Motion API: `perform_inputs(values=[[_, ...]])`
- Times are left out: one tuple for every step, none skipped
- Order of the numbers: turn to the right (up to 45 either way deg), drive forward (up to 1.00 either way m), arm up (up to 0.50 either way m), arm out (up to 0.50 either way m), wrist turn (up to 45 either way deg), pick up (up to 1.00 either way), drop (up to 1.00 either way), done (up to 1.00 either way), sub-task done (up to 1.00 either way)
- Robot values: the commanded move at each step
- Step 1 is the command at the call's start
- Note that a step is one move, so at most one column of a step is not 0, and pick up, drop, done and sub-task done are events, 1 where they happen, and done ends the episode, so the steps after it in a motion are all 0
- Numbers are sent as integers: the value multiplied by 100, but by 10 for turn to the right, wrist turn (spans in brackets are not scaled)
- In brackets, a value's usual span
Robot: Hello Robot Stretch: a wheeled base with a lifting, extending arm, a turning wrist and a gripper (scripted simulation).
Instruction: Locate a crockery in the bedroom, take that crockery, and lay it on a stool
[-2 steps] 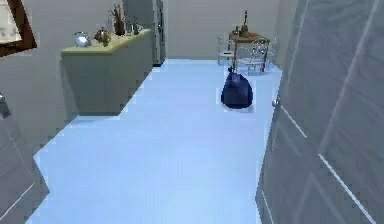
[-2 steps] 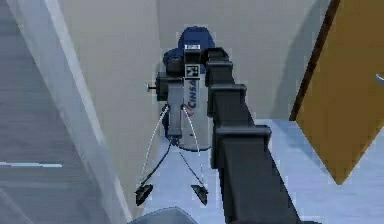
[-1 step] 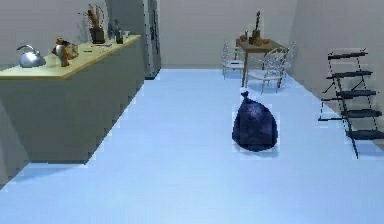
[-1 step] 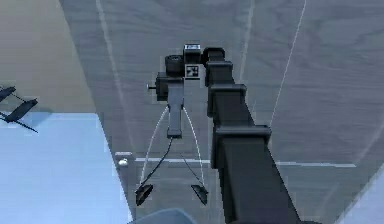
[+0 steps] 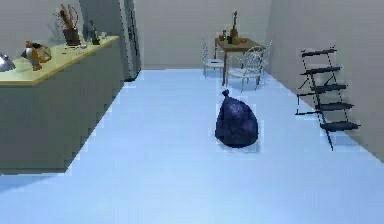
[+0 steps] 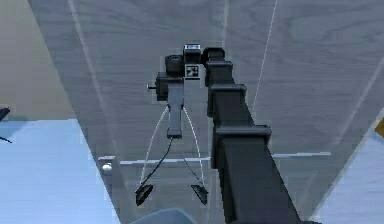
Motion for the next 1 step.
perform_inputs(values=[[30, 0, 0, 0, 0, 0, 0, 0, 0]])
